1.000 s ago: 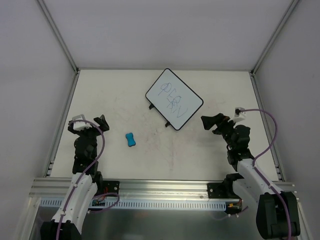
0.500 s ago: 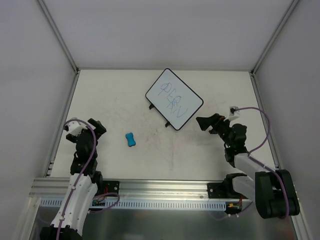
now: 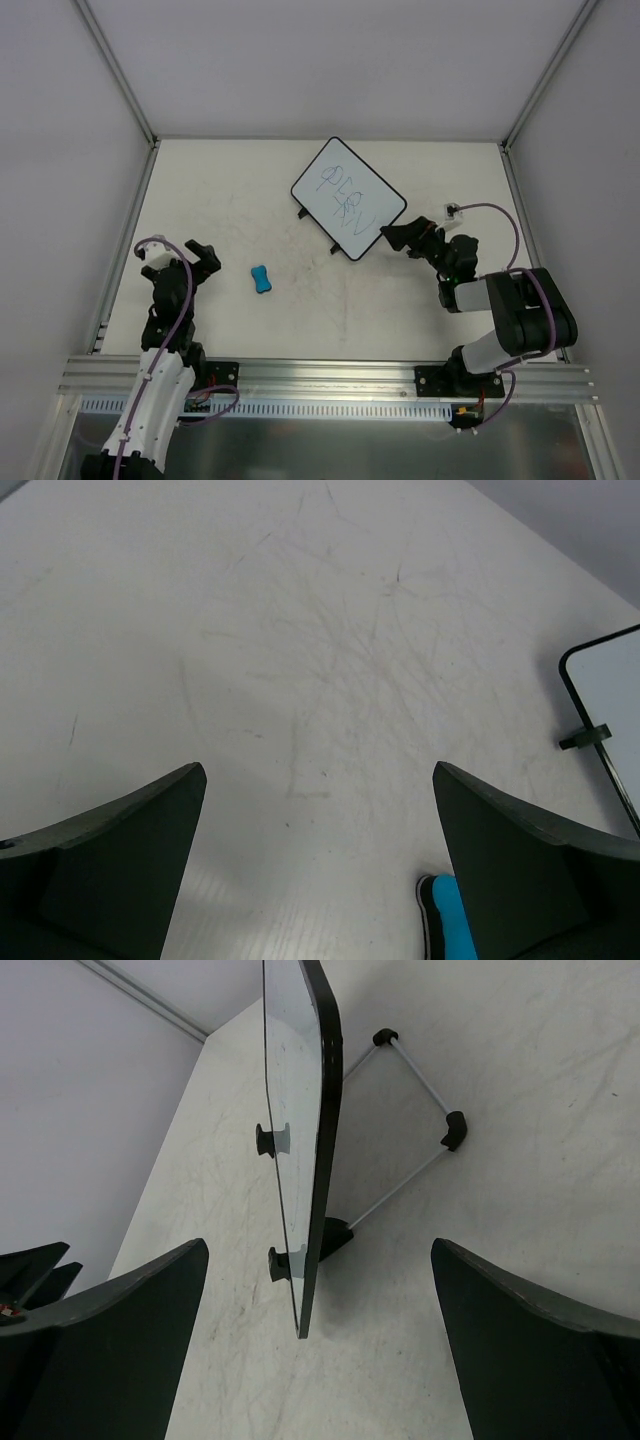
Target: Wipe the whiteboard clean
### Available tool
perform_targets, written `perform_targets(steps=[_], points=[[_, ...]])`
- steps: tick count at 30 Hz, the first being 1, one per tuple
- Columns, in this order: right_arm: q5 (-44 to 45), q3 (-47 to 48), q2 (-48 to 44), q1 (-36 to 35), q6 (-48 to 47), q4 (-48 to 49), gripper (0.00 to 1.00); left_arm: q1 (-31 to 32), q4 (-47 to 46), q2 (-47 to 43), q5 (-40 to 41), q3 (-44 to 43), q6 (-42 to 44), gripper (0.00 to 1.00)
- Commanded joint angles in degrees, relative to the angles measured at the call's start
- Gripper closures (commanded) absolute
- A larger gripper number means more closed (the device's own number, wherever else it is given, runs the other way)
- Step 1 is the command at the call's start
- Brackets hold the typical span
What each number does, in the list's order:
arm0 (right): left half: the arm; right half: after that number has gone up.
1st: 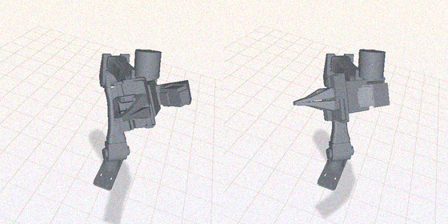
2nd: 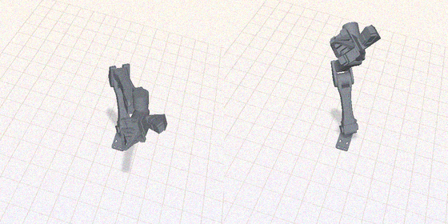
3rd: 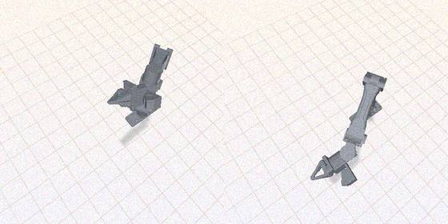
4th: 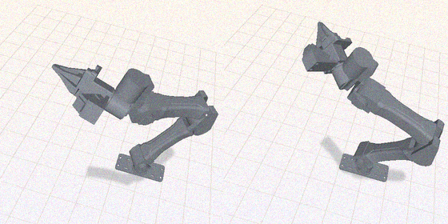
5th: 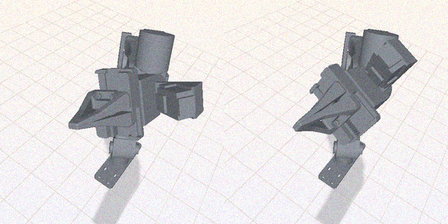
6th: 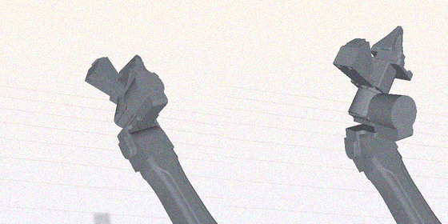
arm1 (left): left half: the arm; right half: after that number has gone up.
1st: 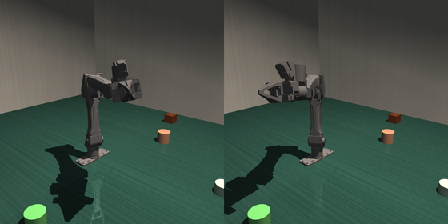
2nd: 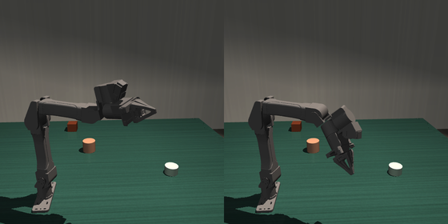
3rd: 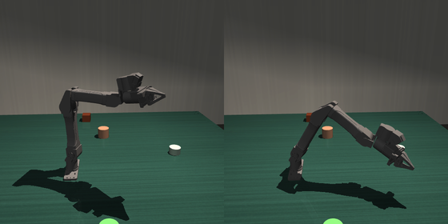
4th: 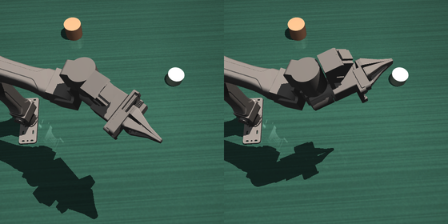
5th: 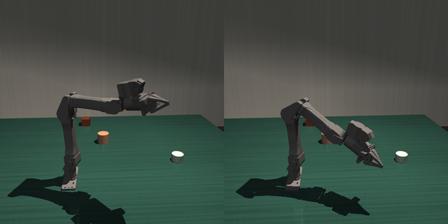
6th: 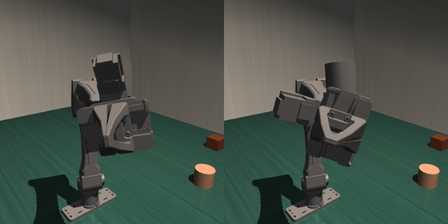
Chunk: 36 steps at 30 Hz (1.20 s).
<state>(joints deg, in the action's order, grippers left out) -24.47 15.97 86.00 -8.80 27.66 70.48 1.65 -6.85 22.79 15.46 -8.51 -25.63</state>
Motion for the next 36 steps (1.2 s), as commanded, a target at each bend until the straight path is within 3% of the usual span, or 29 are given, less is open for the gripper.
perform_targets(steps=[1,9,19,22,28,32,36], points=[[0.0,4.0,2.2,-1.3,0.6,10.5,0.01,-0.4,-0.6,2.9,-3.5,-1.1,-1.8,0.01],[0.5,7.6,6.0,-3.2,-0.5,10.6,0.06,-0.4,-0.6,8.0,-6.4,-3.2,-2.8,0.01],[1.4,10.5,11.0,-3.5,1.4,13.2,0.25,-0.2,-0.6,13.7,-12.4,-6.7,-1.6,0.01],[0.9,10.8,12.6,-3.5,2.7,14.9,0.26,0.8,0.1,15.6,-13.4,-8.7,-1.5,0.01],[1.3,10.3,13.1,-3.2,2.6,15.9,0.30,8.0,1.9,20.0,-9.8,-12.0,-2.3,0.01],[1.4,10.8,14.0,-3.1,2.7,15.9,0.37,13.4,3.5,23.5,-6.7,-15.2,-2.2,0.01],[1.3,10.8,14.0,-2.8,2.7,16.2,0.46,14.6,5.2,27.8,-7.7,-17.1,-3.2,0.01]])
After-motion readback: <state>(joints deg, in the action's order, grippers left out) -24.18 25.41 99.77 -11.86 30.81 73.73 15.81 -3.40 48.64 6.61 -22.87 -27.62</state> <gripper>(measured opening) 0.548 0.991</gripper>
